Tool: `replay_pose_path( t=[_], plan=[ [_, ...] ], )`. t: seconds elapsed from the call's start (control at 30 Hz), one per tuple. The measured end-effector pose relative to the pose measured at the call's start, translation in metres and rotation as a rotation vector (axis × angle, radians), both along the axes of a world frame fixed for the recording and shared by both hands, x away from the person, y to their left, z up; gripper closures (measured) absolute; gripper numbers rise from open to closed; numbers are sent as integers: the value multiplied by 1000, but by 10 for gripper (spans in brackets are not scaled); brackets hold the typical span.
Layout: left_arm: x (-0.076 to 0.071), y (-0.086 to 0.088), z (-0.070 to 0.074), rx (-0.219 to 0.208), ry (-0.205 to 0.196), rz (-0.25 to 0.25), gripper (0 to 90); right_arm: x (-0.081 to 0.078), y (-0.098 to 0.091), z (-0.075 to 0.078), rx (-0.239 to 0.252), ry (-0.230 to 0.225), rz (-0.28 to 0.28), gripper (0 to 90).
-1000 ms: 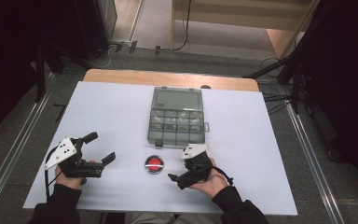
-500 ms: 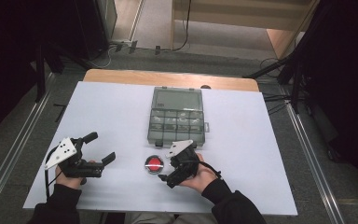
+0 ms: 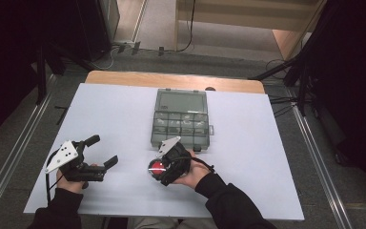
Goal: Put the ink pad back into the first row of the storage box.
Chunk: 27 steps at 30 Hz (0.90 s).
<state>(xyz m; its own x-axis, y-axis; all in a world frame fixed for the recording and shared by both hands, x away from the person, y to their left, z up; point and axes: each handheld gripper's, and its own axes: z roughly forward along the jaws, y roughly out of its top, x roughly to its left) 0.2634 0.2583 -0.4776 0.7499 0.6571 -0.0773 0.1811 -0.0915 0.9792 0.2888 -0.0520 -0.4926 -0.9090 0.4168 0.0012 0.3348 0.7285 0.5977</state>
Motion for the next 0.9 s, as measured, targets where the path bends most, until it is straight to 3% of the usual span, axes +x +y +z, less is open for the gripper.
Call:
replay_pose_path(
  t=[0.1, 0.43, 0.6, 0.67, 0.9],
  plan=[
    [0, 0, 0, 0, -2, -2, 0, 2, 4, -1, -23, -5, 29, 146],
    [0, 0, 0, -1, 1, -4, 0, 2, 15, -7, -84, -23, 43, 192],
    [0, -1, 0, -1, 2, -7, 0, 2, 16, -8, -86, -23, 45, 248],
    [0, -1, 0, -2, 4, -8, 0, 3, 17, -9, -93, -4, 50, 293],
    [0, -1, 0, -3, 3, -9, 0, 3, 17, -9, -90, -4, 62, 301]
  ],
)
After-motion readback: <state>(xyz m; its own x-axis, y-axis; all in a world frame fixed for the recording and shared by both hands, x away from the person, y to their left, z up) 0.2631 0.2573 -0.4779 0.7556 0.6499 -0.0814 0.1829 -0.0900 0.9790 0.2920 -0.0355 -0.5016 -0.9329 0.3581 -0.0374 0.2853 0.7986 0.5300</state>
